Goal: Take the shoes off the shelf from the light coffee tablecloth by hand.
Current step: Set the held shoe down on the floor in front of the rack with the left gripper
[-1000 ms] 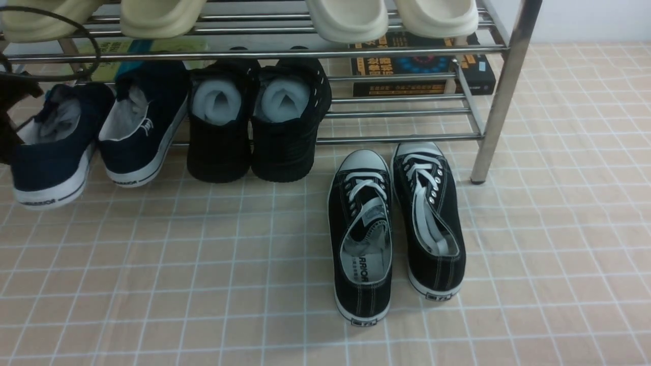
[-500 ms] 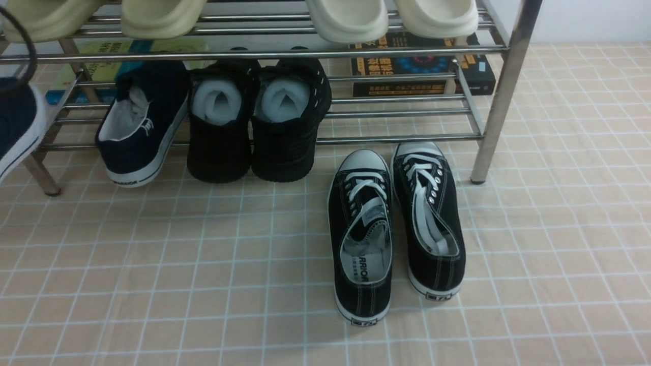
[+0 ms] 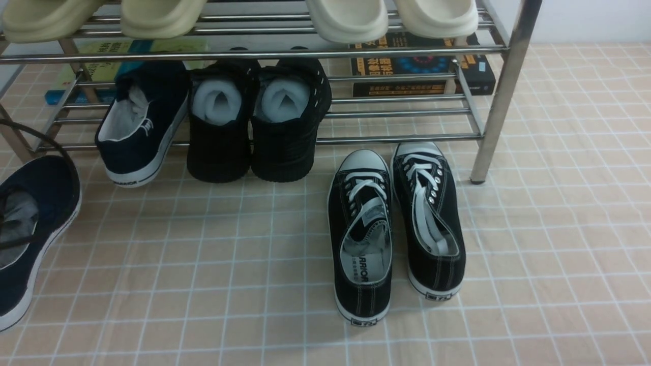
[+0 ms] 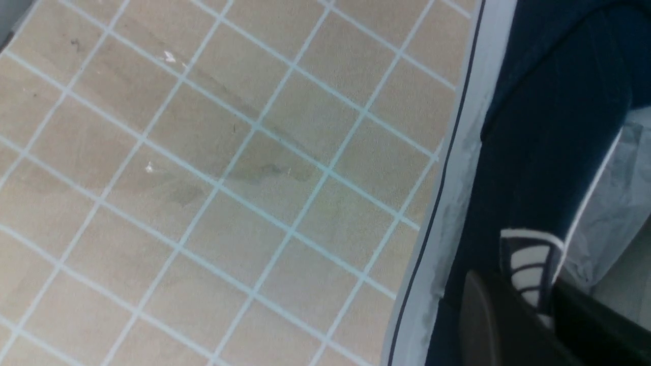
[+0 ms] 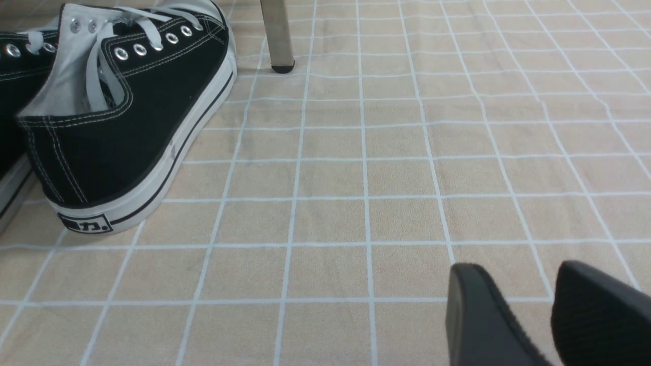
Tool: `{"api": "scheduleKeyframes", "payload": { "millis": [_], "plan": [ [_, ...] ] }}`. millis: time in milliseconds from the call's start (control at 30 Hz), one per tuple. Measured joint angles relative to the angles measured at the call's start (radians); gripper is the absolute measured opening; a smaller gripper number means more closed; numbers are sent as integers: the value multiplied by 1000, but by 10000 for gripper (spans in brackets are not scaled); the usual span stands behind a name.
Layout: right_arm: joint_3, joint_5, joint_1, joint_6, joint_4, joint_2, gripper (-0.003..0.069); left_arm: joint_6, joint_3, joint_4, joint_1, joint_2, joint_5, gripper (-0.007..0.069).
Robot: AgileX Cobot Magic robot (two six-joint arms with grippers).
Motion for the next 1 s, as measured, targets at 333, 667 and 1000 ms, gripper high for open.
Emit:
{"api": "scheduleKeyframes", "payload": {
  "millis": [333, 667, 1000],
  "plan": [
    [0, 0, 0, 0, 0, 0, 239, 16, 42, 27, 0, 130, -80, 108],
    [0, 0, 0, 0, 0, 0, 239, 16, -61, 65, 0, 171, -52, 413],
    [0, 0, 0, 0, 0, 0, 239, 156, -378, -153, 0, 190, 203, 30]
  ]
}}
